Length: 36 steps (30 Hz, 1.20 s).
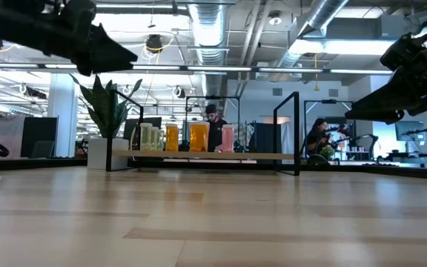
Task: Pick and place medicine bottles onto shelf by color
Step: Return to Home Position
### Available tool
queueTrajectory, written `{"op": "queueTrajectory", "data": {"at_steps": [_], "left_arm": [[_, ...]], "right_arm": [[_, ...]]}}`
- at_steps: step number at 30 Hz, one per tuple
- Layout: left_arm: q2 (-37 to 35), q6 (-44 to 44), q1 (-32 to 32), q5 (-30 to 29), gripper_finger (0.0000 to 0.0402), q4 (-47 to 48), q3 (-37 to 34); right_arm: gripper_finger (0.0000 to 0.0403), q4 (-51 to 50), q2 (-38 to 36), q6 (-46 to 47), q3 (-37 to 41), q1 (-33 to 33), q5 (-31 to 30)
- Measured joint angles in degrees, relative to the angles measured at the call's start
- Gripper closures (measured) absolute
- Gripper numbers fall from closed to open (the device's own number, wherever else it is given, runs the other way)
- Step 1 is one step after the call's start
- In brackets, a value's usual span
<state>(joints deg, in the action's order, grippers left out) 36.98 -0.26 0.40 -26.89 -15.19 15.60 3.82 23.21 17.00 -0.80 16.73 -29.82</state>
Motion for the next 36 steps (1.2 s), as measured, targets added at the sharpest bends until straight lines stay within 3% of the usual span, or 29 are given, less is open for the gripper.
{"op": "queueTrajectory", "data": {"at_steps": [16,36], "left_arm": [[-6.5,0.4,0.0,2.7,0.0151,-17.8,-14.9],[-6.7,-1.3,0.0,-1.9,0.0152,-13.8,-15.0]], "right_arm": [[0.0163,0.0,0.0,0.0,0.0,0.0,0.0],[0.0163,0.0,0.0,0.0,0.0,0.0,0.0]]}}
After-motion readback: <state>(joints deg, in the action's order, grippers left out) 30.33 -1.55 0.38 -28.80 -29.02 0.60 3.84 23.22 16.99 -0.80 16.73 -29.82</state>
